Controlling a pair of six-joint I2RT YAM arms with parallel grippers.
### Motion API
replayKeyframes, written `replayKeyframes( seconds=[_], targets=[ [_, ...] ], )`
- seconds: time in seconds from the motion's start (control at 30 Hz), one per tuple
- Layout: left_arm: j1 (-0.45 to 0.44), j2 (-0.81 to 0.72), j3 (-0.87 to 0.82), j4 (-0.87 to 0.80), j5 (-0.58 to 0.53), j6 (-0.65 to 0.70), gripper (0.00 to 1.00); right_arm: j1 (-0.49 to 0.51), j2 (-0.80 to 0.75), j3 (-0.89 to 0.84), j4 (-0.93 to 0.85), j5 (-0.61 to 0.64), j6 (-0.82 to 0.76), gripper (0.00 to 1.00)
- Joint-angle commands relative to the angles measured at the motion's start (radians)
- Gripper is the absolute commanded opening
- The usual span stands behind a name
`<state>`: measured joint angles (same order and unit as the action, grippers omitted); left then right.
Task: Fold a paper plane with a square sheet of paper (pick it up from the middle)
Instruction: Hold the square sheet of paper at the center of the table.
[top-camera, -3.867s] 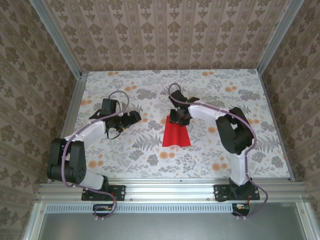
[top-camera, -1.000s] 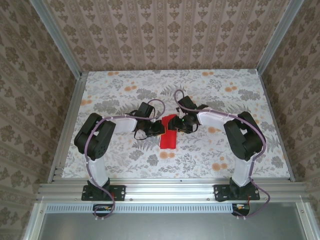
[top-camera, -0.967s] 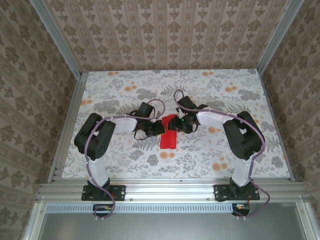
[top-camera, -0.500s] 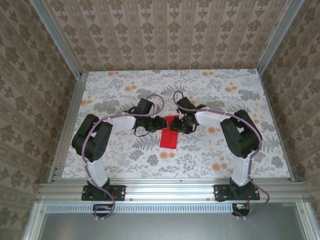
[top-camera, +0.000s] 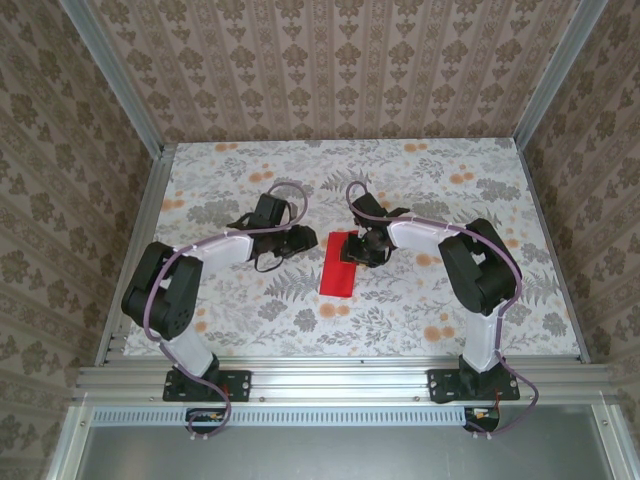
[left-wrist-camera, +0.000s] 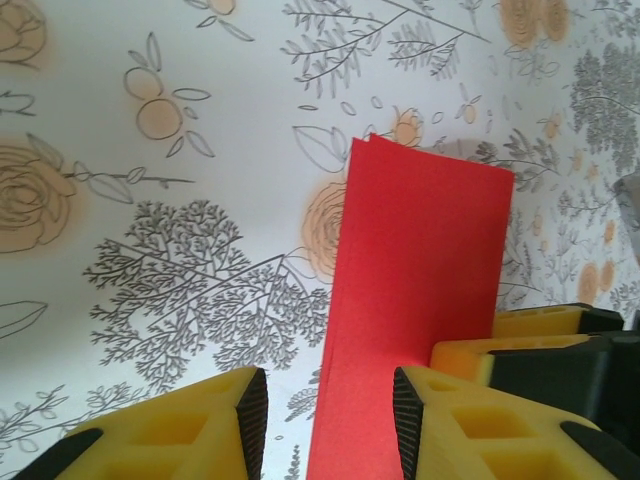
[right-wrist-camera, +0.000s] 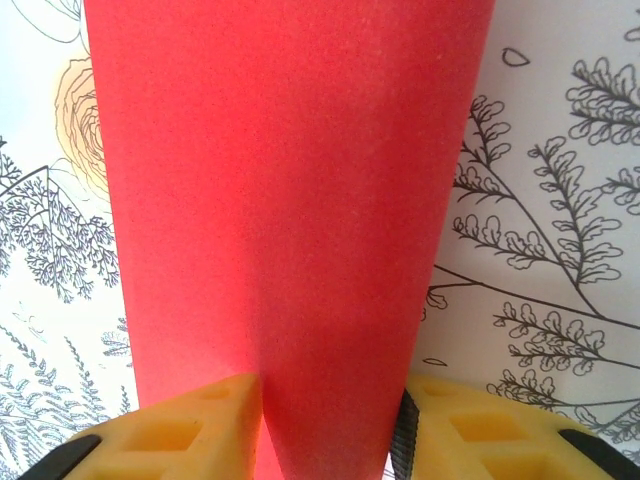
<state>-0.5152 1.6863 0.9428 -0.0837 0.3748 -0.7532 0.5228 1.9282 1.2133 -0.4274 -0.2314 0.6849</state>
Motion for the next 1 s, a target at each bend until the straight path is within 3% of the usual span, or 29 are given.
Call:
replayKeyframes(
  seconds=[0.0, 0.33, 0.97],
  targets=[
    [0.007, -0.020, -0.012, -0.031, -0.026, -0.009, 0.40, 0.003, 0.055, -0.006, -0.070, 0.041, 0.000, 0.42],
    [0.017, -0.018, -0.017, -0.057, -0.055, -0.017, 0.40, 0.002, 0.075, 0.008, -0.105, 0.045, -0.061, 0.44],
    [0.017, -0.001, -0.009, -0.050, -0.012, -0.015, 0.39, 0.003, 0.117, 0.035, -0.147, 0.063, -0.060, 0.45]
  ],
)
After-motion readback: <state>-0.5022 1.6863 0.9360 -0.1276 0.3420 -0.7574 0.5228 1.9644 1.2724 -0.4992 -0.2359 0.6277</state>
